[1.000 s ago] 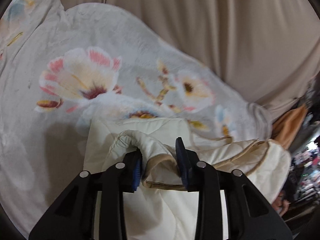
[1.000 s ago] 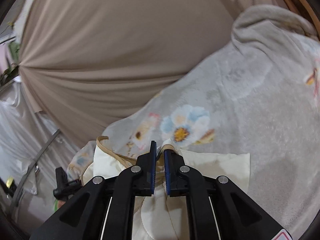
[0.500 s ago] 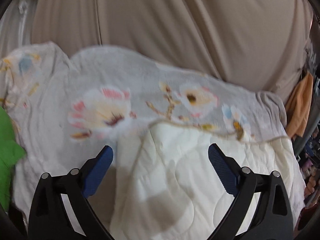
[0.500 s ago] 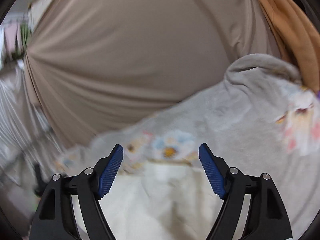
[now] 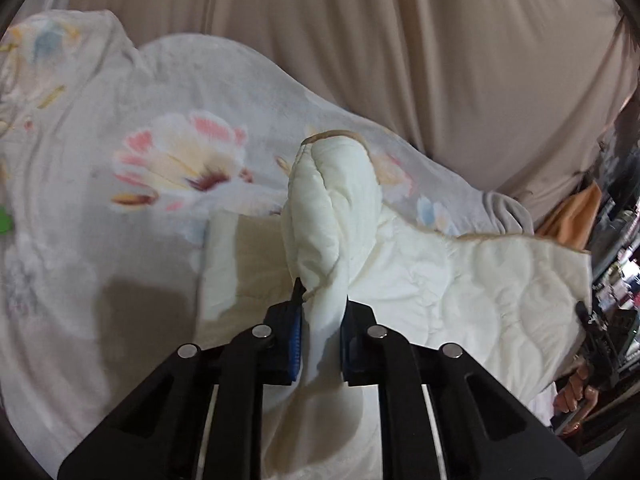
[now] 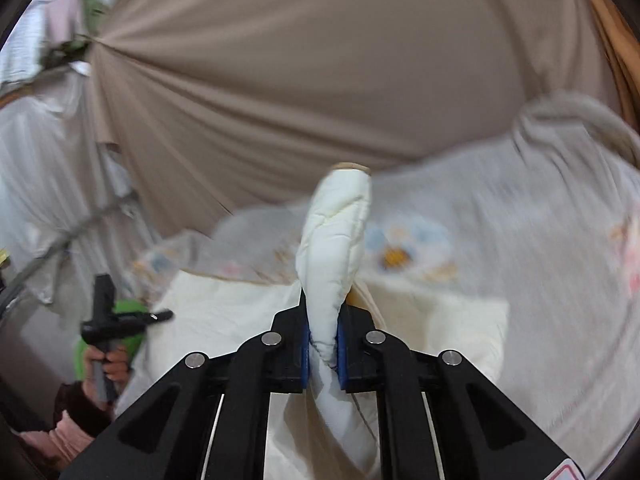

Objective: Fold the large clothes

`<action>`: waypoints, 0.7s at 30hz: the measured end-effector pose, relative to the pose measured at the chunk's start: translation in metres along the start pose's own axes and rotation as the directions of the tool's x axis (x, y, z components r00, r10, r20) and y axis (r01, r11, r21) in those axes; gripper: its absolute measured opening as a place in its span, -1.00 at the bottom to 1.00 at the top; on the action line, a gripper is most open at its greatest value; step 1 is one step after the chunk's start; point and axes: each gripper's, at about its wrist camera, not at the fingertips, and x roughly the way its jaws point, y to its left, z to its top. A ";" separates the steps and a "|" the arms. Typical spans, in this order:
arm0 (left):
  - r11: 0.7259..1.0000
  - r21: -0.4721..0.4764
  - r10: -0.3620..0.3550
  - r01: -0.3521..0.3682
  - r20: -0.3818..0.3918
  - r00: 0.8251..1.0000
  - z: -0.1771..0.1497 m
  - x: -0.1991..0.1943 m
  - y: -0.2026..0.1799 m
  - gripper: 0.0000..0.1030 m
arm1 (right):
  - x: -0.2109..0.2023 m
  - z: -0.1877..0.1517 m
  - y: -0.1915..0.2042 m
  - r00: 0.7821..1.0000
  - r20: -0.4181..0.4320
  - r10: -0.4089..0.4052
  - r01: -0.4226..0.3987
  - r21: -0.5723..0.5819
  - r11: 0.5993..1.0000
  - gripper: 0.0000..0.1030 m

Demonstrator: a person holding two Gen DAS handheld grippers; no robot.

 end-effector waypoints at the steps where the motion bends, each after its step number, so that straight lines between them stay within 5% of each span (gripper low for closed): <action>1: 0.999 0.011 0.043 -0.043 -0.007 0.999 -0.002 0.005 0.002 -0.74 | 0.009 -0.001 -0.010 0.998 -0.019 -0.054 0.054 0.005 0.999 -0.82; 3: 0.994 0.016 0.109 -0.108 -0.088 0.990 -0.010 0.038 0.015 -0.73 | 0.048 -0.018 -0.054 0.972 -0.161 -0.173 0.186 0.066 0.980 -0.82; 5: 0.993 0.005 0.116 -0.117 -0.134 0.984 -0.019 0.063 0.026 -0.66 | 0.086 -0.055 -0.101 0.915 -0.334 -0.226 0.278 0.118 0.953 -0.80; 7: 0.989 0.042 0.148 -0.144 -0.108 0.983 -0.025 0.068 0.022 -0.62 | 0.087 -0.069 -0.114 0.917 -0.346 -0.198 0.267 0.164 0.950 -0.75; 12: 0.955 0.153 0.250 -0.256 0.053 0.967 -0.020 0.017 -0.014 -0.53 | 0.037 -0.031 -0.072 0.883 -0.171 -0.438 0.446 0.009 0.895 -0.44; 16: 0.951 0.235 0.165 -0.199 0.156 0.974 -0.009 -0.010 -0.067 -0.40 | 0.044 -0.015 0.001 0.936 -0.095 -0.339 0.326 -0.129 0.937 -0.44; 19: 0.941 0.325 0.071 -0.093 0.077 0.994 -0.015 0.022 -0.117 -0.30 | 0.093 -0.033 0.064 0.963 -0.195 -0.186 0.137 -0.240 0.961 -0.45; 21: 0.923 0.375 0.085 -0.085 0.015 0.996 -0.024 0.061 -0.139 -0.30 | 0.132 -0.056 0.097 0.948 -0.288 -0.132 0.044 -0.293 0.955 -0.59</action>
